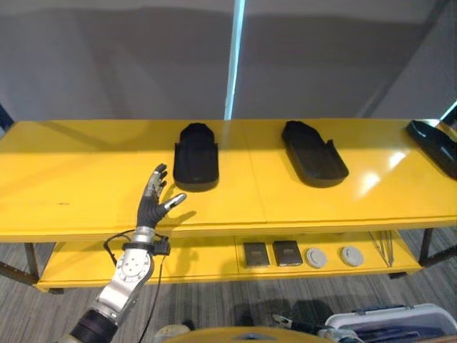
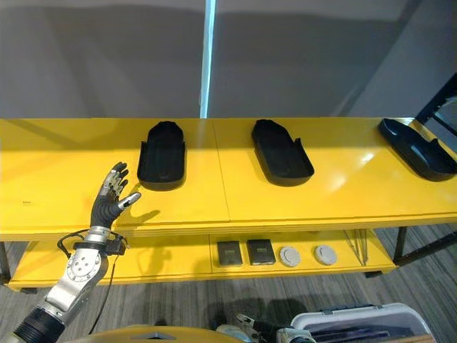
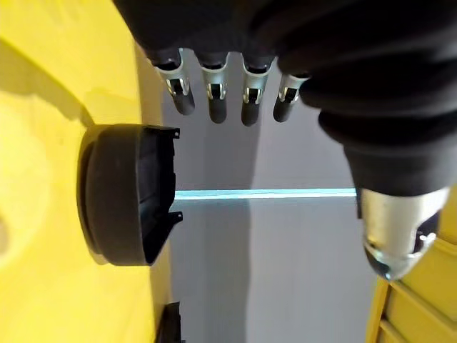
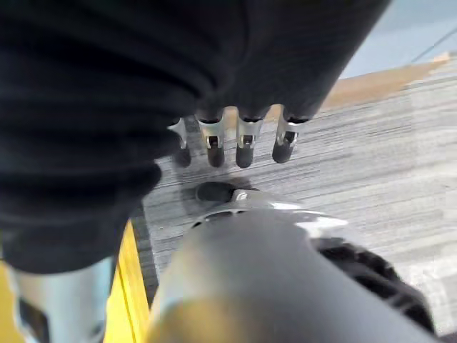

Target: Move parts from the plastic box to the shelf.

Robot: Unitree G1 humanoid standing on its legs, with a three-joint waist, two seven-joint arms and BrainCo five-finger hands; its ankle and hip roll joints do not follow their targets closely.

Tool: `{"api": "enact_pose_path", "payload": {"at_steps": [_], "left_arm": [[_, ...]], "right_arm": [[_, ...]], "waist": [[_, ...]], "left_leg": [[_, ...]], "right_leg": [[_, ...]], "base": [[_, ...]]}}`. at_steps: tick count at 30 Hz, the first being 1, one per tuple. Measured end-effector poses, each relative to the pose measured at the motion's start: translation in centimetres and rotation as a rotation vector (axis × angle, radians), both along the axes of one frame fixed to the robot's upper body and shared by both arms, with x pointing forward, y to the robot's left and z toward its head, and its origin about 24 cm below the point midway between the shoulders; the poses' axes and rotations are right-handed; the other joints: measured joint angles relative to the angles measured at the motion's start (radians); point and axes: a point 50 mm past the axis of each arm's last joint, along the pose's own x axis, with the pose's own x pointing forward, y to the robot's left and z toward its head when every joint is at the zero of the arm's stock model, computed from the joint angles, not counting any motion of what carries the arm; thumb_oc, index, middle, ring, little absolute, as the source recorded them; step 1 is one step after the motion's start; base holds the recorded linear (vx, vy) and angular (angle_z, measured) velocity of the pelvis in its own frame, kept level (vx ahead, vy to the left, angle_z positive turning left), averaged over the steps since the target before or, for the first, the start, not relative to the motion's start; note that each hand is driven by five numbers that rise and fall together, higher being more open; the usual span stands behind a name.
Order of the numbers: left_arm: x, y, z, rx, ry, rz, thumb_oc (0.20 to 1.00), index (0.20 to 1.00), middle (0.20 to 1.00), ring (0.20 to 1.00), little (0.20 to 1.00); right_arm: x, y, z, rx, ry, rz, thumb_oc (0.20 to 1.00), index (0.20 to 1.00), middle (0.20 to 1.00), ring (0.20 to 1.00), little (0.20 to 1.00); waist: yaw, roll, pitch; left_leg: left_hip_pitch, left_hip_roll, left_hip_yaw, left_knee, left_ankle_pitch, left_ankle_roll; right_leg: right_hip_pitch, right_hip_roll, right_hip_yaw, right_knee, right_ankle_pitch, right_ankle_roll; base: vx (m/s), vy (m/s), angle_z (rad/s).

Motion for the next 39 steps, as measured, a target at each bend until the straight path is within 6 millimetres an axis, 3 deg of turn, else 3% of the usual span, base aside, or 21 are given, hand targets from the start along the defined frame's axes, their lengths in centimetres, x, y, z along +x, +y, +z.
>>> {"api": "enact_pose_path", "payload": {"at_steps": [2, 3, 4, 5, 6, 7, 8, 10, 12, 14, 16, 18, 21, 23, 26, 28, 29, 31, 32, 36, 39], "left_arm": [[-0.1, 0.1, 0.0, -0.012, -0.004, 0.033, 1.0, 1.0, 1.0, 1.0, 1.0], [0.1, 0.1, 0.3, -0.021, -0.02, 0.054, 1.0, 1.0, 1.0, 1.0, 1.0], [0.3, 0.1, 0.5, -0.02, -0.034, 0.059, 1.0, 1.0, 1.0, 1.0, 1.0], [0.6, -0.2, 1.0, -0.028, -0.057, 0.057, 1.0, 1.0, 1.0, 1.0, 1.0], [0.9, -0.3, 1.3, -0.036, -0.076, 0.057, 1.0, 1.0, 1.0, 1.0, 1.0], [1.1, 0.1, 1.8, -0.041, -0.099, 0.088, 1.0, 1.0, 1.0, 1.0, 1.0], [1.2, 0.4, 2.0, -0.056, -0.107, 0.119, 1.0, 1.0, 1.0, 1.0, 1.0], [1.4, 0.4, 2.1, -0.038, -0.11, 0.11, 1.0, 1.0, 1.0, 1.0, 1.0], [1.8, -0.5, 2.6, -0.034, -0.132, 0.073, 1.0, 1.0, 1.0, 1.0, 1.0], [1.8, 0.2, 2.7, 0.017, -0.133, 0.076, 1.0, 1.0, 1.0, 1.0, 1.0], [1.9, 0.9, 1.8, 0.046, -0.096, 0.102, 1.0, 1.0, 1.0, 1.0, 1.0], [2.0, 1.0, 1.1, 0.079, -0.073, 0.102, 1.0, 1.0, 1.0, 1.0, 1.0], [2.1, 0.9, 1.2, 0.075, -0.082, 0.102, 1.0, 1.0, 1.0, 1.0, 1.0], [2.2, 0.8, 1.6, 0.081, -0.104, 0.107, 1.0, 1.0, 1.0, 1.0, 1.0], [2.2, 1.1, 1.7, 0.077, -0.111, 0.138, 1.0, 1.0, 1.0, 1.0, 1.0], [2.2, 1.3, 1.9, 0.089, -0.118, 0.139, 1.0, 1.0, 1.0, 1.0, 1.0], [2.1, 1.1, 1.9, 0.097, -0.114, 0.139, 1.0, 1.0, 1.0, 1.0, 1.0], [1.9, 0.7, 1.5, 0.085, -0.093, 0.137, 1.0, 1.0, 1.0, 1.0, 1.0], [2.0, 0.0, 1.1, 0.053, -0.069, 0.144, 1.0, 1.0, 1.0, 1.0, 1.0], [2.2, -0.4, 0.6, 0.044, -0.028, 0.186, 1.0, 1.0, 1.0, 1.0, 1.0], [2.7, 0.5, -0.4, 0.136, 0.018, 0.235, 1.0, 1.0, 1.0, 1.0, 1.0]], "right_arm": [[0.4, 0.3, 0.0, -0.003, 0.008, 0.033, 1.0, 1.0, 1.0, 1.0, 1.0], [0.6, -0.4, 0.1, -0.03, 0.015, 0.065, 1.0, 1.0, 1.0, 1.0, 1.0], [0.9, -0.8, 0.3, -0.044, 0.013, 0.069, 1.0, 1.0, 1.0, 1.0, 1.0], [0.6, -2.3, 0.6, -0.081, 0.019, 0.065, 1.0, 1.0, 1.0, 1.0, 1.0], [0.2, -2.9, 0.6, -0.094, 0.027, 0.06, 1.0, 1.0, 1.0, 1.0, 1.0], [0.1, -2.6, 0.5, -0.091, 0.035, 0.062, 1.0, 1.0, 1.0, 1.0, 1.0], [0.6, -3.4, 0.9, -0.104, 0.015, 0.022, 1.0, 1.0, 1.0, 1.0, 1.0], [1.4, -3.6, 1.1, -0.111, -0.027, 0.013, 1.0, 1.0, 1.0, 1.0, 1.0], [0.3, -2.7, 0.6, -0.071, -0.009, -0.035, 1.0, 1.0, 1.0, 1.0, 1.0], [-1.2, -1.4, -0.1, -0.035, 0.0, -0.068, 1.0, 1.0, 1.0, 1.0, 1.0], [-0.8, -1.3, 0.0, -0.033, -0.036, -0.088, 1.0, 1.0, 1.0, 1.0, 1.0], [-0.2, -1.8, 0.2, -0.057, -0.084, -0.112, 1.0, 1.0, 1.0, 1.0, 1.0], [-1.5, -1.9, -0.1, -0.076, -0.053, -0.145, 1.0, 1.0, 1.0, 1.0, 1.0], [-1.9, -2.2, -0.1, -0.1, -0.04, -0.168, 1.0, 1.0, 1.0, 1.0, 1.0], [-3.1, -2.1, -0.4, -0.12, -0.008, -0.19, 1.0, 1.0, 1.0, 1.0, 1.0], [-3.7, -2.0, -0.5, -0.12, 0.005, -0.171, 1.0, 1.0, 1.0, 1.0, 1.0], [-4.3, -1.7, -0.6, -0.115, 0.017, -0.173, 1.0, 1.0, 1.0, 1.0, 1.0], [-4.7, -2.1, -0.6, -0.126, 0.019, -0.166, 1.0, 1.0, 1.0, 1.0, 1.0], [-5.7, -2.9, -0.4, -0.152, 0.031, -0.14, 1.0, 1.0, 1.0, 1.0, 1.0], [-4.5, -3.8, 0.0, -0.18, -0.028, -0.09, 1.0, 1.0, 1.0, 1.0, 1.0], [-1.6, -3.0, 0.2, -0.171, -0.136, -0.04, 1.0, 1.0, 1.0, 1.0, 1.0]], "waist": [[0.03, -0.03, 0.015], [0.026, -0.028, 0.019], [0.026, -0.018, 0.026], [0.017, 0.028, 0.029], [0.018, 0.057, 0.033], [0.005, 0.002, 0.043], [0.028, 0.002, 0.038], [-0.005, -0.007, 0.044], [-0.034, -0.001, 0.05], [-0.031, -0.043, 0.056], [-0.029, -0.019, 0.07], [-0.051, 0.026, 0.092], [-0.075, 0.036, 0.091], [-0.053, 0.043, 0.092], [-0.032, 0.028, 0.081], [-0.039, 0.01, 0.067], [-0.044, 0.006, 0.065], [-0.053, 0.029, 0.053], [-0.064, 0.063, 0.04], [-0.064, 0.074, 0.031], [-0.01, 0.017, 0.058]], "left_leg": [[-0.06, -0.027, -0.155, 0.121, -0.03, 0.014], [-0.056, -0.036, -0.288, 0.092, -0.055, 0.01], [-0.043, -0.039, -0.334, 0.061, -0.061, 0.018], [-0.043, -0.016, -0.343, 0.004, -0.073, 0.038], [-0.042, 0.001, -0.337, -0.004, -0.051, -0.009], [-0.041, -0.071, -0.355, 0.041, -0.065, -0.007], [-0.041, -0.151, -0.398, 0.049, -0.083, 0.067], [-0.061, -0.166, -0.38, 0.05, -0.069, 0.098], [-0.062, -0.146, -0.347, 0.01, -0.032, 0.123], [-0.047, -0.154, -0.259, -0.018, -0.002, 0.116], [-0.034, -0.129, -0.188, -0.054, 0.019, 0.125], [-0.011, -0.08, -0.137, -0.132, 0.049, 0.127], [-0.009, -0.053, -0.075, -0.175, 0.079, 0.122], [-0.009, -0.031, -0.021, -0.199, 0.087, 0.108], [0.011, 0.003, 0.091, -0.2, 0.072, 0.053], [0.016, 0.012, 0.106, -0.202, 0.059, 0.015], [0.043, 0.044, 0.138, -0.206, 0.06, -0.024], [0.057, 0.078, 0.131, -0.206, 0.058, -0.046], [0.067, 0.125, 0.119, -0.2, 0.058, -0.07], [0.053, 0.176, 0.089, -0.119, 0.068, -0.078], [-0.159, 0.188, -0.048, 0.321, 0.088, -0.113]], "right_leg": [[-0.029, -0.018, 0.087, 0.023, 0.0, -0.011], [-0.048, -0.01, 0.141, 0.023, 0.001, -0.01], [-0.059, -0.007, 0.166, 0.033, 0.0, -0.009], [-0.069, 0.011, 0.182, 0.033, 0.003, 0.014], [-0.068, 0.024, 0.184, 0.029, 0.015, 0.029], [-0.114, -0.007, 0.242, 0.046, 0.043, 0.054], [-0.168, -0.013, 0.334, 0.079, 0.032, 0.079], [-0.169, -0.024, 0.348, 0.05, -0.012, 0.107], [-0.189, -0.009, 0.338, 0.116, -0.028, 0.098], [-0.197, -0.028, 0.27, 0.141, -0.01, 0.106], [-0.209, -0.036, 0.192, 0.159, -0.026, 0.11], [-0.222, -0.014, 0.186, 0.243, -0.05, 0.126], [-0.172, -0.035, 0.162, 0.251, -0.073, 0.123], [-0.152, -0.06, 0.093, 0.242, -0.101, 0.122], [-0.072, -0.131, -0.031, 0.082, -0.094, 0.12], [-0.054, -0.154, -0.056, 0.014, -0.063, 0.126], [-0.049, -0.141, -0.114, 0.0, 0.035, 0.121], [-0.024, -0.095, -0.115, -0.03, 0.047, 0.105], [-0.018, -0.048, -0.119, -0.032, 0.032, 0.08], [-0.011, 0.004, -0.097, -0.032, 0.006, 0.034], [-0.016, -0.003, -0.045, -0.011, -0.014, -0.027]], "base": [[-0.07, 0.123, -1.28], [-0.03, 0.059, -1.27], [-0.17, 0.265, -1.4], [-0.25, 0.435, -1.0], [-0.3, 0.561, -0.96], [-0.23, 0.463, -1.45], [-0.16, 0.304, -1.69], [-0.2, 0.214, -1.05], [-0.24, 0.205, -0.45], [-0.18, 0.124, -0.86], [-0.15, 0.069, -1.17], [-0.11, 0.011, -1.08], [-0.11, -0.071, -0.62], [-0.03, -0.147, -0.96], [0.01, -0.276, -1.17], [0.05, -0.257, -0.86], [0.06, -0.297, -0.62], [0.12, -0.418, -0.51], [0.12, -0.33, -0.24], [0.06, -0.268, -0.25], [0.06, -0.124, -0.5]]}}
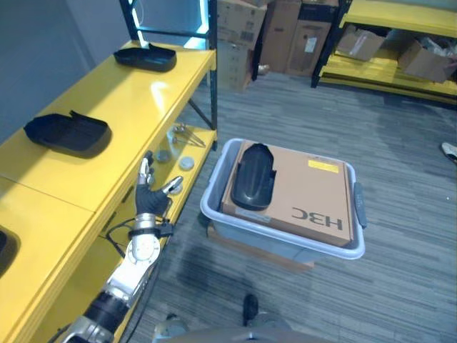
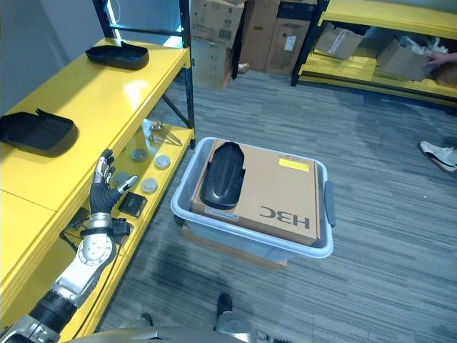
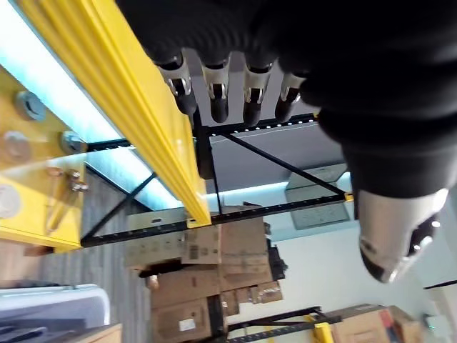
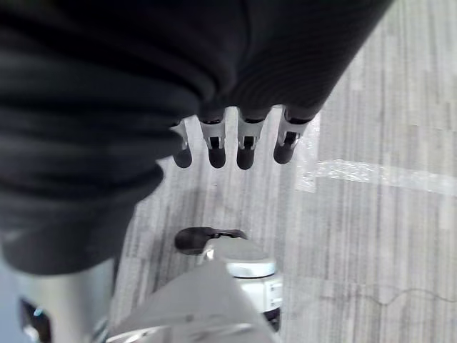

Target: Move parts from the plastic box to the shelf.

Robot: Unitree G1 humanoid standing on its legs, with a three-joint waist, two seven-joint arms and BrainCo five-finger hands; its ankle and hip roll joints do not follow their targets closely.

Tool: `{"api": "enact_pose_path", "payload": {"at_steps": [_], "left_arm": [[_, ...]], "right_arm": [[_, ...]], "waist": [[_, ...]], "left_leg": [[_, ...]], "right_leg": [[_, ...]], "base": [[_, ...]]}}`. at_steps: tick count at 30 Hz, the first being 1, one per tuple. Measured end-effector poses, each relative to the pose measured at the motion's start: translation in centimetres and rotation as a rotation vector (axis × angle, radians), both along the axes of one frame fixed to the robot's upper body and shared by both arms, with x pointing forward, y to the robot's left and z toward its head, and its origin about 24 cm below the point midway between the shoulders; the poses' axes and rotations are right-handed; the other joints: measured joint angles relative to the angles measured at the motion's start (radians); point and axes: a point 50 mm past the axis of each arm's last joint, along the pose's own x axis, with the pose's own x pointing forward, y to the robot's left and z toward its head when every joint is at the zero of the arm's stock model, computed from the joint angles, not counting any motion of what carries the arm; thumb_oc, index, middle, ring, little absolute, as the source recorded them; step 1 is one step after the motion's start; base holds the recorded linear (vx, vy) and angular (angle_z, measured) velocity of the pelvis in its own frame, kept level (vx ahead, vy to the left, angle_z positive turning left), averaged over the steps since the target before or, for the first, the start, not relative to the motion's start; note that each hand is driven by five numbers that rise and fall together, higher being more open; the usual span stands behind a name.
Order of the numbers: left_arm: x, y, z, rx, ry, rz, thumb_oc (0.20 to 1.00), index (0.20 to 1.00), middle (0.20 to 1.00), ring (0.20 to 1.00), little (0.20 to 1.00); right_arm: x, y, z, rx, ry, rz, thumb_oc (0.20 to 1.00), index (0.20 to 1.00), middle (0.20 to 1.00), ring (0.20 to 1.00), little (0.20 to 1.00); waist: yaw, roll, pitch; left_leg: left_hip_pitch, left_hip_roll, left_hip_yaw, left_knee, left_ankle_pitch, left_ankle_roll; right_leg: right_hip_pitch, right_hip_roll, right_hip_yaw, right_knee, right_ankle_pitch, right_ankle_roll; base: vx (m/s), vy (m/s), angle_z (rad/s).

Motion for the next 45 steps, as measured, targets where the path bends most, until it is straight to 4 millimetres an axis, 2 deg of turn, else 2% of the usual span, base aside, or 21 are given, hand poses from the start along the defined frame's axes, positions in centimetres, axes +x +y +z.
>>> {"api": "enact_pose_path", "payload": {"at_steps": [1, 3, 6, 7, 8, 11, 12, 14, 15, 18, 20, 21, 23, 27, 29, 31, 33, 35, 37, 42, 45], "left_arm": [[0.0, 0.2, -0.7, 0.022, 0.032, 0.012, 1.0, 1.0, 1.0, 1.0, 1.0], [-0.1, 0.7, -2.0, 0.066, 0.093, 0.021, 1.0, 1.0, 1.0, 1.0, 1.0], [-0.4, 1.3, -3.8, 0.115, 0.175, 0.017, 1.0, 1.0, 1.0, 1.0, 1.0], [-0.6, 1.6, -4.5, 0.127, 0.208, 0.011, 1.0, 1.0, 1.0, 1.0, 1.0], [-1.5, 2.0, -6.1, 0.145, 0.292, 0.001, 1.0, 1.0, 1.0, 1.0, 1.0], [-3.1, 2.1, -8.9, 0.147, 0.427, -0.025, 1.0, 1.0, 1.0, 1.0, 1.0], [-3.8, 2.6, -10.3, 0.155, 0.496, -0.015, 1.0, 1.0, 1.0, 1.0, 1.0], [-5.9, 3.9, -12.2, 0.167, 0.612, 0.004, 1.0, 1.0, 1.0, 1.0, 1.0], [-6.4, 4.5, -13.0, 0.172, 0.656, 0.016, 1.0, 1.0, 1.0, 1.0, 1.0], [-8.4, 5.7, -14.5, 0.189, 0.759, 0.044, 1.0, 1.0, 1.0, 1.0, 1.0], [-10.1, 6.3, -15.5, 0.169, 0.822, 0.061, 1.0, 1.0, 1.0, 1.0, 1.0], [-11.4, 6.5, -16.1, 0.155, 0.866, 0.067, 1.0, 1.0, 1.0, 1.0, 1.0], [-12.3, 6.4, -16.8, 0.135, 0.921, 0.047, 1.0, 1.0, 1.0, 1.0, 1.0], [-10.5, 5.2, -16.9, 0.129, 0.923, -0.049, 1.0, 1.0, 1.0, 1.0, 1.0], [-9.1, 4.7, -16.4, 0.118, 0.887, -0.065, 1.0, 1.0, 1.0, 1.0, 1.0], [-6.0, 4.0, -14.9, 0.092, 0.795, -0.096, 1.0, 1.0, 1.0, 1.0, 1.0], [-4.9, 3.5, -14.0, 0.083, 0.741, -0.127, 1.0, 1.0, 1.0, 1.0, 1.0], [-3.8, 2.7, -13.2, 0.061, 0.693, -0.166, 1.0, 1.0, 1.0, 1.0, 1.0], [-3.0, 2.7, -12.6, 0.049, 0.664, -0.132, 1.0, 1.0, 1.0, 1.0, 1.0], [-1.7, 3.9, -11.5, -0.029, 0.607, -0.021, 1.0, 1.0, 1.0, 1.0, 1.0], [-1.8, 3.9, -11.6, -0.028, 0.611, -0.023, 1.0, 1.0, 1.0, 1.0, 1.0]], "right_arm": [[0.6, -0.2, 0.2, -0.021, -0.028, 0.05, 1.0, 1.0, 1.0, 1.0, 1.0], [2.8, -0.9, 1.1, -0.075, -0.14, 0.158, 1.0, 1.0, 1.0, 1.0, 1.0], [5.5, -1.1, 2.7, -0.118, -0.314, 0.224, 1.0, 1.0, 1.0, 1.0, 1.0], [6.8, -0.8, 3.6, -0.13, -0.396, 0.24, 1.0, 1.0, 1.0, 1.0, 1.0], [9.3, 0.2, 5.9, -0.133, -0.598, 0.244, 1.0, 1.0, 1.0, 1.0, 1.0], [12.8, 1.1, 10.8, -0.21, -0.895, 0.269, 1.0, 1.0, 1.0, 1.0, 1.0], [13.7, 1.4, 12.8, -0.249, -1.009, 0.294, 1.0, 1.0, 1.0, 1.0, 1.0], [14.9, 2.1, 17.4, -0.349, -1.231, 0.336, 1.0, 1.0, 1.0, 1.0, 1.0], [14.9, 2.1, 18.8, -0.383, -1.286, 0.355, 1.0, 1.0, 1.0, 1.0, 1.0], [15.2, 2.1, 21.1, -0.444, -1.389, 0.361, 1.0, 1.0, 1.0, 1.0, 1.0], [15.9, 1.9, 22.9, -0.473, -1.441, 0.412, 1.0, 1.0, 1.0, 1.0, 1.0], [16.6, 1.5, 23.4, -0.496, -1.449, 0.399, 1.0, 1.0, 1.0, 1.0, 1.0], [17.8, 1.2, 23.8, -0.529, -1.437, 0.402, 1.0, 1.0, 1.0, 1.0, 1.0], [22.1, 0.0, 25.9, -0.675, -1.427, 0.321, 1.0, 1.0, 1.0, 1.0, 1.0], [24.0, 0.3, 27.8, -0.706, -1.456, 0.276, 1.0, 1.0, 1.0, 1.0, 1.0], [26.2, 0.0, 31.3, -0.784, -1.506, 0.195, 1.0, 1.0, 1.0, 1.0, 1.0], [26.9, -0.3, 32.9, -0.819, -1.517, 0.172, 1.0, 1.0, 1.0, 1.0, 1.0], [28.0, -1.9, 34.9, -0.902, -1.479, 0.117, 1.0, 1.0, 1.0, 1.0, 1.0], [28.3, -2.7, 34.4, -0.941, -1.398, 0.085, 1.0, 1.0, 1.0, 1.0, 1.0], [27.7, -3.2, 30.6, -0.992, -1.215, 0.052, 1.0, 1.0, 1.0, 1.0, 1.0], [27.8, -3.6, 29.8, -0.986, -1.149, 0.063, 1.0, 1.0, 1.0, 1.0, 1.0]], "waist": [[0.011, -0.009, 0.009], [0.007, 0.006, 0.008], [-0.007, 0.034, 0.012], [-0.024, 0.042, 0.017], [-0.02, 0.043, 0.025], [-0.051, 0.067, 0.023], [-0.071, 0.073, 0.028], [-0.097, 0.022, 0.049], [-0.107, 0.008, 0.053], [-0.112, -0.018, 0.05], [-0.105, -0.014, 0.05], [-0.09, -0.011, 0.049], [-0.074, -0.006, 0.049], [-0.026, 0.017, 0.086], [-0.011, 0.031, 0.123], [0.017, 0.066, 0.196], [0.053, 0.078, 0.245], [0.069, 0.089, 0.308], [0.086, 0.096, 0.323], [0.084, 0.093, 0.325], [0.084, 0.093, 0.324]], "left_leg": [[-0.066, -0.013, -0.06, 0.115, 0.002, 0.0], [-0.109, -0.032, -0.05, 0.07, -0.028, 0.006], [-0.062, -0.043, 0.072, -0.24, -0.01, 0.018], [-0.043, -0.051, 0.081, -0.368, 0.015, 0.009], [0.026, -0.071, 0.059, -0.514, 0.039, 0.02], [0.084, -0.079, 0.065, -0.527, 0.047, 0.04], [0.102, -0.09, 0.068, -0.527, 0.07, 0.063], [0.103, -0.135, 0.091, -0.525, 0.057, 0.086], [0.103, -0.146, 0.094, -0.525, 0.056, 0.093], [0.116, -0.166, 0.101, -0.525, 0.043, 0.108], [0.134, -0.179, 0.108, -0.525, 0.03, 0.111], [0.141, -0.178, 0.112, -0.526, 0.023, 0.108], [0.123, -0.174, 0.11, -0.525, 0.027, 0.108], [0.006, -0.165, 0.084, -0.525, 0.073, 0.115], [-0.028, -0.164, 0.075, -0.525, 0.086, 0.112], [-0.091, -0.163, 0.042, -0.525, 0.11, 0.108], [-0.121, -0.165, 0.031, -0.525, 0.121, 0.106], [-0.152, -0.174, 0.012, -0.524, 0.138, 0.12], [-0.168, -0.181, 0.008, -0.524, 0.144, 0.128], [-0.157, -0.191, -0.017, -0.524, 0.142, 0.13], [-0.132, -0.189, -0.022, -0.524, 0.141, 0.13]], "right_leg": [[0.016, 0.001, 0.008, -0.007, 0.017, -0.02], [0.018, -0.004, -0.012, -0.021, 0.011, -0.016], [0.02, -0.001, -0.034, -0.021, 0.004, -0.01], [0.029, 0.008, -0.027, -0.021, -0.003, -0.002], [0.031, 0.014, -0.006, -0.022, -0.008, 0.001], [0.032, 0.024, 0.016, -0.021, -0.013, 0.03], [0.037, 0.018, 0.023, -0.021, -0.014, 0.05], [0.03, -0.021, 0.042, -0.021, -0.002, 0.091], [0.03, -0.034, 0.045, -0.021, -0.002, 0.099], [0.032, -0.053, 0.042, -0.021, 0.002, 0.109], [0.051, -0.066, 0.044, -0.021, -0.01, 0.125], [0.056, -0.066, 0.046, -0.021, -0.012, 0.129], [0.041, -0.062, 0.045, -0.022, -0.011, 0.128], [-0.063, -0.055, 0.031, -0.021, 0.022, 0.121], [-0.093, -0.048, 0.024, -0.022, 0.032, 0.123], [-0.14, -0.044, 0.004, -0.022, 0.046, 0.117], [-0.161, -0.045, -0.01, -0.022, 0.048, 0.114], [-0.181, -0.051, -0.026, -0.018, 0.057, 0.109], [-0.193, -0.057, -0.032, -0.015, 0.064, 0.115], [-0.168, -0.063, -0.052, -0.015, 0.053, 0.124], [-0.141, -0.062, -0.056, -0.015, 0.047, 0.124]], "base": [[0.08, 0.029, -0.42], [0.15, 0.109, -0.12], [0.13, 0.165, 0.08], [0.1, 0.162, -0.1], [0.1, 0.178, -0.24], [0.08, 0.157, -0.31], [0.07, 0.104, -0.31], [0.09, 0.111, -0.26], [0.09, 0.095, -0.08], [0.13, 0.084, -0.07], [0.13, 0.042, -0.11], [0.04, 0.004, -0.09], [-0.09, -0.025, -0.01], [-0.18, -0.011, 0.18], [-0.09, -0.005, 0.16], [-0.09, -0.003, 0.37], [-0.09, 0.027, 0.23], [-0.08, 0.062, 0.25], [-0.02, 0.012, 0.15], [-0.01, 0.01, 0.15], [-0.01, 0.014, 0.04]]}}
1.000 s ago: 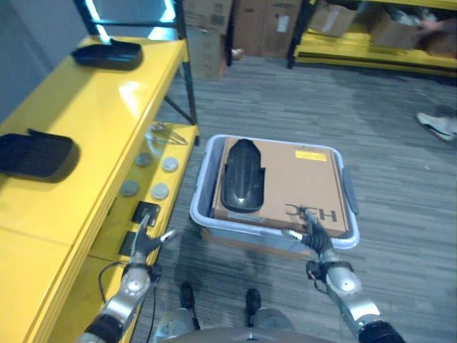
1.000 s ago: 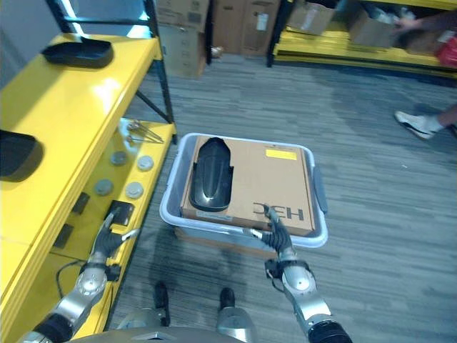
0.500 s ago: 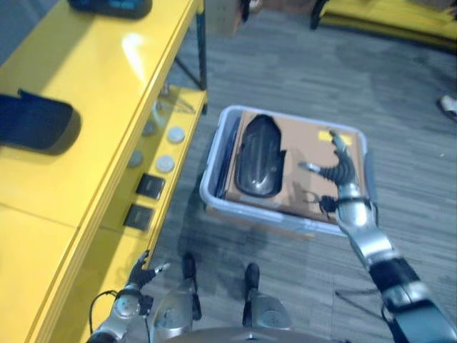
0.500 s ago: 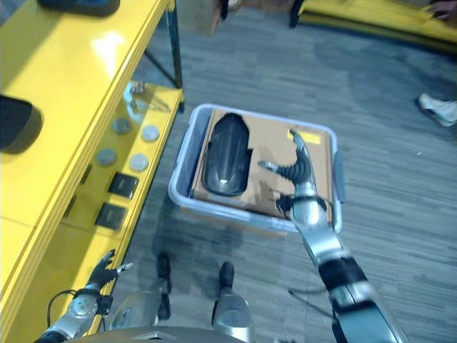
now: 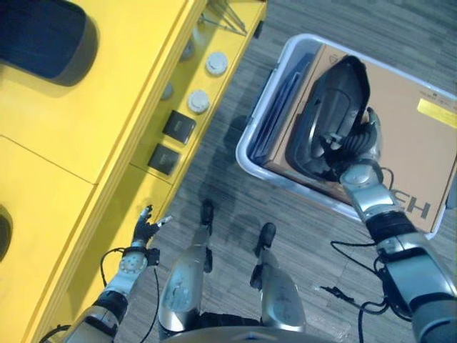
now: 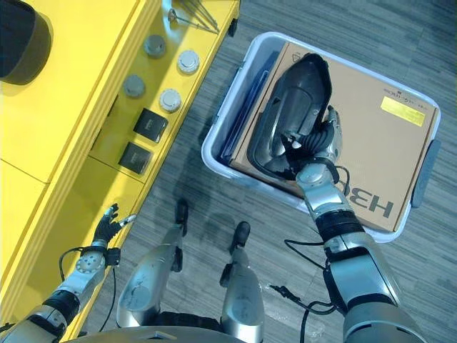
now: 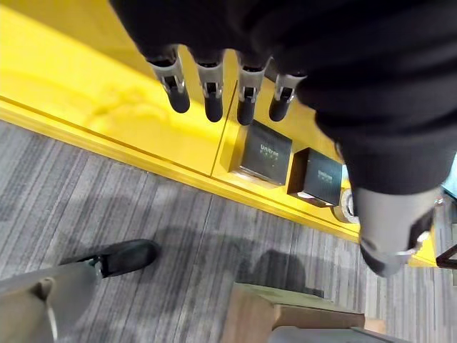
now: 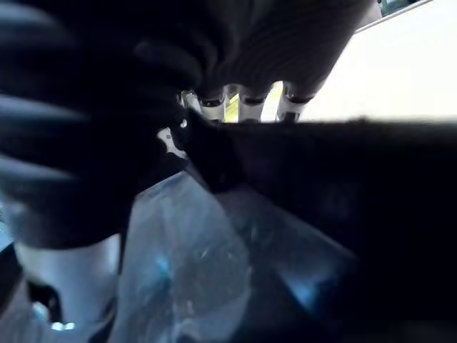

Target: Move parts from the plastic box to the shelf.

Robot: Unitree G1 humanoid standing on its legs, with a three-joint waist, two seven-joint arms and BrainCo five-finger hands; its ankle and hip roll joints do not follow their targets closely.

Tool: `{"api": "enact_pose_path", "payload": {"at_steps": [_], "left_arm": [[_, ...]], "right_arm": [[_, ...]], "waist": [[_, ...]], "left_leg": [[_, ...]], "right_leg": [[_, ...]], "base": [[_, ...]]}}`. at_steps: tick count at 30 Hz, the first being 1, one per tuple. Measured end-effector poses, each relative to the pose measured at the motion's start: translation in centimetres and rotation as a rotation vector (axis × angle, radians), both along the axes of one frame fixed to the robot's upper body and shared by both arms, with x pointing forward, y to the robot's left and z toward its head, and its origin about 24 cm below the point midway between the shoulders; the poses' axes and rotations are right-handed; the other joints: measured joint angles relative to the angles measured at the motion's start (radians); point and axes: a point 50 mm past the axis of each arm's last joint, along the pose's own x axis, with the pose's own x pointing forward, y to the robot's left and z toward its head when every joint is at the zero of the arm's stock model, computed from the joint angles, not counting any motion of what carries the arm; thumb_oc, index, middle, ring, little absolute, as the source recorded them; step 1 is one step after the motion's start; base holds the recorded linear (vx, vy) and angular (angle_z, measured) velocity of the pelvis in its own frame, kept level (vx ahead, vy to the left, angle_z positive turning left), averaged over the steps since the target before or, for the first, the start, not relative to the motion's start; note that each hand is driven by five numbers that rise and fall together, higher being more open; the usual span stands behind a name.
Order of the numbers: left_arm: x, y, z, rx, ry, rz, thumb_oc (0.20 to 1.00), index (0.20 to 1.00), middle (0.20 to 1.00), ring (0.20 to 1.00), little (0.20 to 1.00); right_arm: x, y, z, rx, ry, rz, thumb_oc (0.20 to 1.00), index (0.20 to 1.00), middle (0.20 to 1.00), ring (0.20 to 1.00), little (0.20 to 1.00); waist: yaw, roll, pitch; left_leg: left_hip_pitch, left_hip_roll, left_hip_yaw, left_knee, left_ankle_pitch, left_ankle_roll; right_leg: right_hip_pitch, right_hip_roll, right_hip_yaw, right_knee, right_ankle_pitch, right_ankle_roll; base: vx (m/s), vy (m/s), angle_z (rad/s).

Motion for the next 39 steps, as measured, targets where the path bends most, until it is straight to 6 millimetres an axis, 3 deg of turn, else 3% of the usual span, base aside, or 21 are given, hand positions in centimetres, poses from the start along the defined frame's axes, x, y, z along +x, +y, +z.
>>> {"api": "enact_pose_path", "payload": {"at_steps": [1, 2, 5, 7, 10, 12, 16, 19, 22, 24, 28, 33, 34, 36, 39], "left_arm": [[-0.1, 0.0, 0.0, 0.0, 0.002, -0.002, 1.0, 1.0, 1.0, 1.0, 1.0], [-0.1, -0.1, -0.1, 0.001, 0.005, -0.003, 1.0, 1.0, 1.0, 1.0, 1.0], [-0.5, 0.0, -0.4, 0.001, 0.019, -0.002, 1.0, 1.0, 1.0, 1.0, 1.0], [-0.6, 0.0, -0.5, -0.001, 0.023, -0.01, 1.0, 1.0, 1.0, 1.0, 1.0], [-1.3, 0.2, -0.9, -0.004, 0.047, -0.017, 1.0, 1.0, 1.0, 1.0, 1.0], [-1.9, 0.2, -1.4, -0.022, 0.068, -0.014, 1.0, 1.0, 1.0, 1.0, 1.0], [-2.5, 0.0, -1.3, -0.045, 0.058, -0.036, 1.0, 1.0, 1.0, 1.0, 1.0], [-1.0, -0.8, 0.8, -0.082, -0.031, -0.101, 1.0, 1.0, 1.0, 1.0, 1.0], [0.3, -1.4, 3.6, -0.076, -0.128, -0.192, 1.0, 1.0, 1.0, 1.0, 1.0], [0.7, -1.4, 4.2, -0.078, -0.139, -0.206, 1.0, 1.0, 1.0, 1.0, 1.0], [1.6, -2.1, 6.4, -0.101, -0.166, -0.274, 1.0, 1.0, 1.0, 1.0, 1.0], [2.3, -3.4, 7.5, -0.148, -0.161, -0.319, 1.0, 1.0, 1.0, 1.0, 1.0], [2.6, -3.9, 7.8, -0.175, -0.154, -0.344, 1.0, 1.0, 1.0, 1.0, 1.0], [2.8, -4.5, 7.9, -0.193, -0.14, -0.361, 1.0, 1.0, 1.0, 1.0, 1.0], [3.8, -7.2, 10.8, -0.289, -0.165, -0.479, 1.0, 1.0, 1.0, 1.0, 1.0]], "right_arm": [[0.1, -0.2, -0.2, 0.001, 0.027, 0.002, 1.0, 1.0, 1.0, 1.0, 1.0], [0.2, -0.3, -0.8, -0.002, 0.074, 0.011, 0.2, 0.2, 0.2, 0.2, 0.2], [0.9, -0.9, -1.2, -0.034, 0.172, 0.015, 0.2, 0.2, 0.2, 0.2, 0.2], [0.8, -3.0, -1.1, -0.03, 0.234, -0.051, 0.2, 0.2, 0.2, 0.2, 0.2], [0.4, -4.4, -1.7, 0.033, 0.269, -0.12, 0.2, 0.2, 0.2, 0.2, 0.2], [-0.2, -4.9, -3.0, 0.083, 0.308, -0.145, 0.2, 0.2, 0.2, 0.2, 0.2], [-2.8, -5.6, -7.8, 0.127, 0.442, -0.193, 0.2, 0.2, 0.2, 0.2, 0.2], [-4.5, -6.3, -9.8, 0.168, 0.488, -0.197, 0.2, 0.2, 0.2, 0.2, 0.2], [-7.3, -6.7, -13.0, 0.212, 0.573, -0.19, 0.2, 0.2, 0.2, 0.2, 0.2], [-9.1, -6.8, -14.9, 0.217, 0.619, -0.194, 0.2, 0.2, 0.2, 0.2, 0.2], [-11.9, -6.9, -16.7, 0.171, 0.638, -0.183, 0.2, 0.2, 0.2, 0.2, 0.2], [-10.7, -4.1, -14.7, 0.002, 0.496, -0.038, 0.2, 0.2, 0.2, 0.2, 0.2], [-9.8, -2.9, -13.2, -0.105, 0.41, 0.021, 0.2, 0.2, 0.2, 0.2, 0.2], [-9.3, -2.3, -12.1, -0.171, 0.36, 0.048, 0.2, 0.2, 0.2, 0.2, 0.2], [-7.0, 1.4, -2.1, -0.499, -0.005, 0.257, 0.2, 0.2, 0.2, 0.2, 0.2]], "waist": [[0.0, 0.0, 0.0], [-0.001, 0.0, 0.0], [0.001, 0.001, -0.001], [0.014, 0.003, -0.004], [0.028, 0.004, -0.018], [0.032, 0.004, -0.048], [0.042, -0.001, -0.146], [0.035, -0.002, -0.16], [0.026, -0.021, -0.207], [0.013, -0.03, -0.234], [-0.03, -0.042, -0.28], [-0.085, -0.042, -0.311], [-0.091, -0.043, -0.331], [-0.102, -0.051, -0.355], [-0.133, -0.053, -0.363]], "left_leg": [[0.004, 0.001, 0.0, 0.0, 0.0, -0.001], [0.007, 0.002, -0.001, 0.0, -0.001, -0.001], [0.017, 0.003, -0.007, 0.0, -0.008, -0.013], [0.021, 0.004, -0.028, 0.0, -0.004, -0.019], [0.033, 0.001, -0.04, 0.0, -0.004, -0.019], [0.035, -0.002, -0.048, 0.0, -0.006, -0.017], [0.055, -0.003, -0.053, 0.0, -0.007, -0.01], [0.086, 0.0, -0.054, -0.001, -0.009, -0.011], [0.108, 0.005, -0.053, -0.003, -0.026, -0.026], [0.12, 0.005, -0.052, -0.007, -0.031, -0.025], [0.142, 0.006, -0.045, -0.007, -0.038, -0.016], [0.183, 0.016, -0.007, -0.007, -0.049, -0.02], [0.189, 0.023, 0.006, -0.007, -0.051, -0.021], [0.191, 0.03, 0.008, -0.006, -0.052, -0.022], [0.218, 0.034, 0.035, -0.007, -0.055, -0.022]], "right_leg": [[0.004, 0.0, 0.0, -0.002, -0.001, 0.0], [0.007, 0.001, 0.0, -0.006, -0.004, 0.0], [0.02, 0.0, -0.005, -0.006, -0.008, 0.002], [0.035, 0.0, -0.025, -0.006, -0.008, -0.001], [0.054, -0.003, -0.039, -0.006, -0.004, -0.005], [0.062, -0.004, -0.048, -0.005, -0.006, -0.002], [0.088, -0.003, -0.062, -0.002, -0.021, -0.002], [0.124, 0.001, -0.071, 0.0, -0.026, -0.002], [0.144, 0.004, -0.07, -0.003, -0.035, -0.004], [0.154, 0.003, -0.069, -0.003, -0.039, -0.004], [0.17, 0.002, -0.059, -0.006, -0.04, -0.007], [0.189, 0.005, -0.018, -0.006, -0.045, -0.015], [0.187, 0.011, -0.009, -0.006, -0.044, -0.015], [0.185, 0.015, -0.002, -0.006, -0.046, -0.019], [0.202, 0.017, 0.016, -0.006, -0.033, -0.015]], "base": [[0.0, 0.0, 0.0], [0.0, 0.0, 0.0], [0.0, -0.015, 0.05], [0.01, -0.056, 0.22], [0.02, -0.034, 0.15], [0.04, -0.049, 0.15], [0.03, -0.055, 0.08], [0.04, -0.088, 0.05], [0.05, -0.092, -0.02], [0.05, -0.092, -0.08], [0.03, -0.045, -0.07], [0.02, -0.022, -0.26], [-0.04, -0.013, -0.21], [-0.05, -0.014, -0.14], [-0.03, -0.012, -0.2]]}}
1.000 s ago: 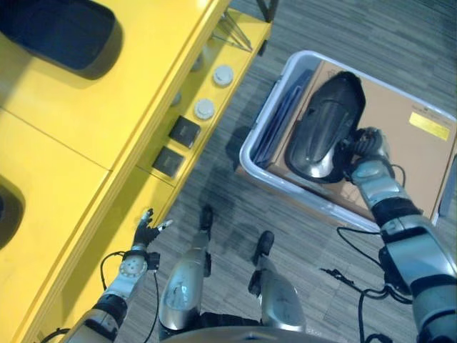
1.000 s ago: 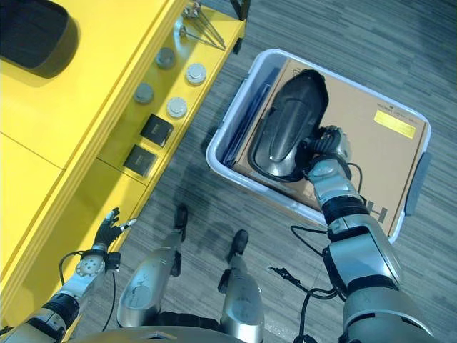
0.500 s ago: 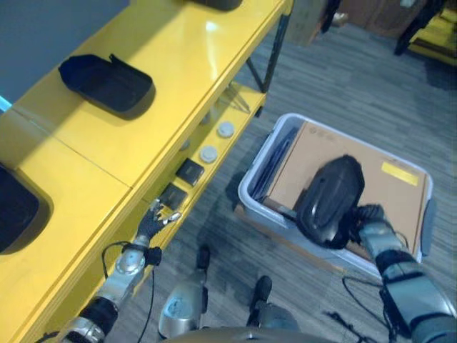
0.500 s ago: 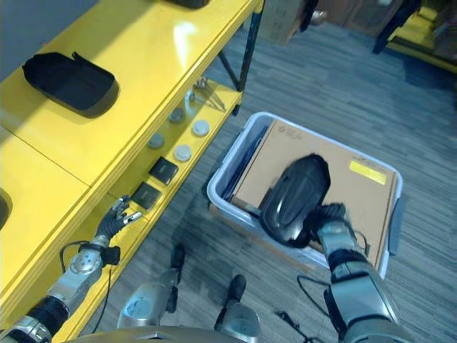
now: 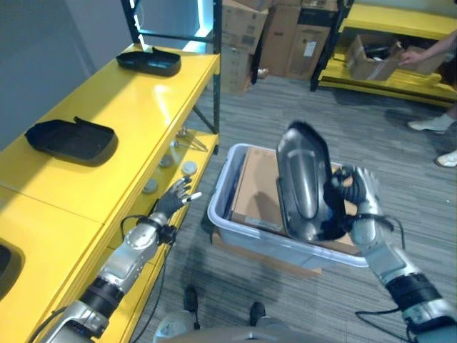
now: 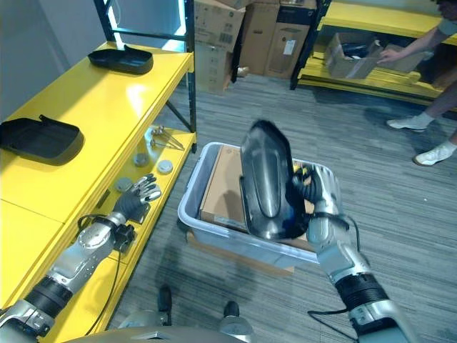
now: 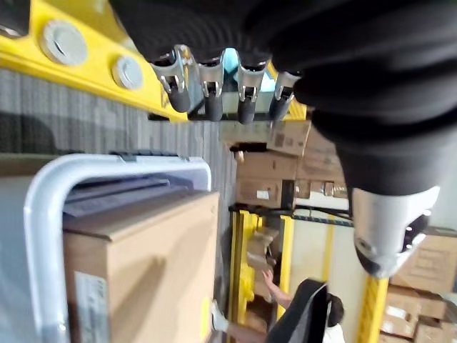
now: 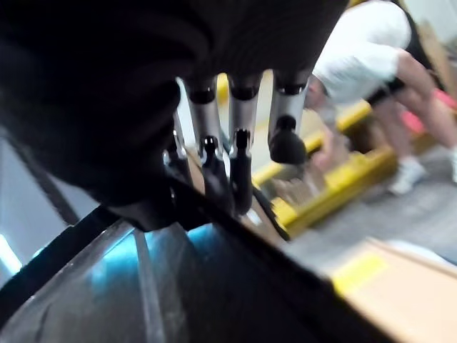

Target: Move parts from the plastic box to the shelf.

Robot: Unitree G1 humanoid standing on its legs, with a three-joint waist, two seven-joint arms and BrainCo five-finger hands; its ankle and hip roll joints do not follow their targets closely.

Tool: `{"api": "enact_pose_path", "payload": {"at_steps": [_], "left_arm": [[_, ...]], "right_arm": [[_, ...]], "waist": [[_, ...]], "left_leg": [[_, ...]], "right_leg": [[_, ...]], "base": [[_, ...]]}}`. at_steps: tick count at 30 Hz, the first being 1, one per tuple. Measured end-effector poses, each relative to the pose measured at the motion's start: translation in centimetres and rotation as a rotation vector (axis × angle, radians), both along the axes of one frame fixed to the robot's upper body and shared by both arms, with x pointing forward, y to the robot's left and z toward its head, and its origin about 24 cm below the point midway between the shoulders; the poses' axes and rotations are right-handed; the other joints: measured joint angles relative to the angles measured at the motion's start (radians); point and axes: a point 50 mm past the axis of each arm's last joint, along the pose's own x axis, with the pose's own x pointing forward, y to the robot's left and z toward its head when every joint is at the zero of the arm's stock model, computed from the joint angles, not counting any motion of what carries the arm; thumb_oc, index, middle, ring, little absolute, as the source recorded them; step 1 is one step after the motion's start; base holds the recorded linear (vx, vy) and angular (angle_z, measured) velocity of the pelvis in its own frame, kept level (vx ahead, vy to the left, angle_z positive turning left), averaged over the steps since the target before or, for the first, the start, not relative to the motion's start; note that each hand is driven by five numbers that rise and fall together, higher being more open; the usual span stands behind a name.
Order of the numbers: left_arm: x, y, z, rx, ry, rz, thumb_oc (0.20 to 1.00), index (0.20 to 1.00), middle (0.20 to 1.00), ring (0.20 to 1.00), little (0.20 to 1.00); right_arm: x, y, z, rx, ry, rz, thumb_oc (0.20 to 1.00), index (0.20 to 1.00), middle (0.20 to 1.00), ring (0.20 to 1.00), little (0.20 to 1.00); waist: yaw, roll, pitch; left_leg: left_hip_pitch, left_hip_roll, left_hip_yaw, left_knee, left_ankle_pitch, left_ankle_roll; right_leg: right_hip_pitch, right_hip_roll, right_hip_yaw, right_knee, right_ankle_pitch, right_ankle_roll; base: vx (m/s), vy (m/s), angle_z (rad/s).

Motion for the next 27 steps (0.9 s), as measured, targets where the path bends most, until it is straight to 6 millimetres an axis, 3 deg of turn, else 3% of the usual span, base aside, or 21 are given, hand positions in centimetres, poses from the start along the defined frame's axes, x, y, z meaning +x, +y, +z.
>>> {"api": "enact_pose_path", "payload": {"at_steps": [2, 5, 8, 14, 27], "left_arm": [[0.9, -1.9, 1.5, -0.04, -0.005, -0.09, 1.0, 1.0, 1.0, 1.0, 1.0], [1.3, -2.5, 1.9, -0.057, 0.032, -0.14, 1.0, 1.0, 1.0, 1.0, 1.0], [1.3, -4.2, 1.8, -0.08, 0.077, -0.211, 1.0, 1.0, 1.0, 1.0, 1.0], [1.5, -5.5, 1.8, -0.132, 0.095, -0.229, 1.0, 1.0, 1.0, 1.0, 1.0], [1.4, -6.5, 2.0, -0.183, 0.113, -0.24, 1.0, 1.0, 1.0, 1.0, 1.0]], "right_arm": [[1.0, 1.3, 4.2, -0.121, -0.155, 0.093, 0.2, 0.2, 0.2, 0.2, 0.2], [1.9, 1.5, 6.6, -0.205, -0.19, 0.122, 0.2, 0.2, 0.2, 0.2, 0.2], [3.1, 3.2, 5.9, -0.214, -0.119, 0.199, 0.2, 0.2, 0.2, 0.2, 0.2], [3.7, 6.6, 3.2, -0.137, -0.041, 0.304, 0.2, 0.2, 0.2, 0.2, 0.2], [4.2, 9.4, 1.9, -0.088, 0.004, 0.422, 0.2, 0.2, 0.2, 0.2, 0.2]], "waist": [[-0.012, -0.014, -0.035], [-0.018, -0.022, -0.055], [-0.023, -0.023, -0.057], [-0.018, -0.022, -0.057], [0.014, -0.021, -0.057]], "left_leg": [[0.008, 0.003, 0.008, 0.0, -0.006, -0.001], [0.012, 0.003, 0.021, 0.0, -0.009, 0.001], [0.012, 0.003, 0.024, 0.0, -0.009, 0.001], [0.014, 0.002, 0.025, 0.0, -0.01, 0.007], [0.02, 0.001, 0.021, 0.0, -0.013, 0.009]], "right_leg": [[0.004, 0.002, 0.009, 0.0, -0.006, 0.002], [0.001, 0.002, 0.023, 0.0, -0.012, -0.003], [-0.001, 0.001, 0.028, 0.0, -0.011, -0.003], [0.0, 0.0, 0.028, 0.0, -0.005, -0.002], [0.01, 0.0, 0.019, 0.0, -0.01, -0.001]], "base": [[-0.02, 0.009, -0.11], [-0.02, 0.024, -0.12], [0.0, 0.038, -0.04], [0.0, 0.026, -0.01], [0.0, 0.006, 0.01]]}}
